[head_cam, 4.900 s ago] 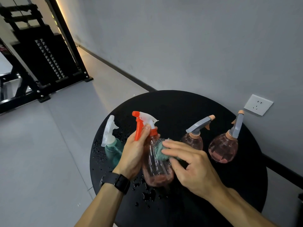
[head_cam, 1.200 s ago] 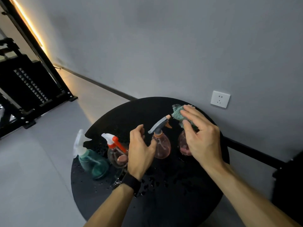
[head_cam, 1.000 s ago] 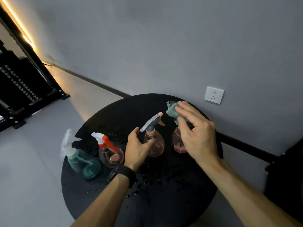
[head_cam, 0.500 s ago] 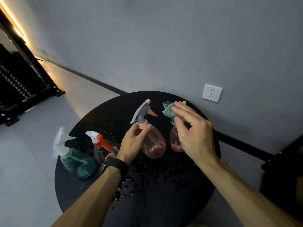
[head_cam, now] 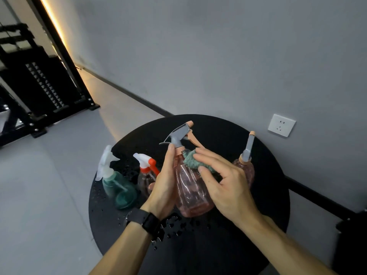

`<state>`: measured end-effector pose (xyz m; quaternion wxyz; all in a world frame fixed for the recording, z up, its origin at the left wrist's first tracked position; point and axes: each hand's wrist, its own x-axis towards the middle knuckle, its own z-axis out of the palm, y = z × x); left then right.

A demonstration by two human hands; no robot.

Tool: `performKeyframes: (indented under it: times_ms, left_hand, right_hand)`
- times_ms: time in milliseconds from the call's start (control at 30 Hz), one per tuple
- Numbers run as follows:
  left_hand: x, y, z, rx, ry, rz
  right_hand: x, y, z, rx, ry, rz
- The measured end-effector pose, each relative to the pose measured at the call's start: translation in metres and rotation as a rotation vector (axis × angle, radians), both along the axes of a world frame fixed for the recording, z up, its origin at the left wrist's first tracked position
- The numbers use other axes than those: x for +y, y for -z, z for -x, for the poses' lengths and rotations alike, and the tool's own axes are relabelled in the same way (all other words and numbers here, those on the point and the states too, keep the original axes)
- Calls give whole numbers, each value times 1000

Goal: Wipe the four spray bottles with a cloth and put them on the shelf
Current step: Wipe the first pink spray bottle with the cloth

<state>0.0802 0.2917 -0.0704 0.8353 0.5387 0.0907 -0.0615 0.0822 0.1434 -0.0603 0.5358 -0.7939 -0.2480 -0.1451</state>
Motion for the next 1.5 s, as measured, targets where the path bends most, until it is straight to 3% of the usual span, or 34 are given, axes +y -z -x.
performKeyframes:
  times_ms: [300, 733, 967, 1100, 1300, 1500]
  left_hand:
    - [18, 3, -4, 22, -6, 121]
    - [29, -2, -16, 71, -55, 49]
    - [19, -3, -22, 61, -42, 85]
    - [15, -1, -24, 53, -32, 65]
    - [3, 4, -15, 99, 82, 12]
    - [6, 4, -13, 93, 85, 111]
  right_hand:
    - [19, 0, -10, 103, -92, 88]
    - [19, 9, 12, -261, -210, 283]
    - [-3, 18, 16, -379, -197, 220]
    - [-9, 20, 9, -330, -85, 140]
    - [1, 10, -6, -91, 22, 53]
    - [11, 0, -8, -82, -63, 128]
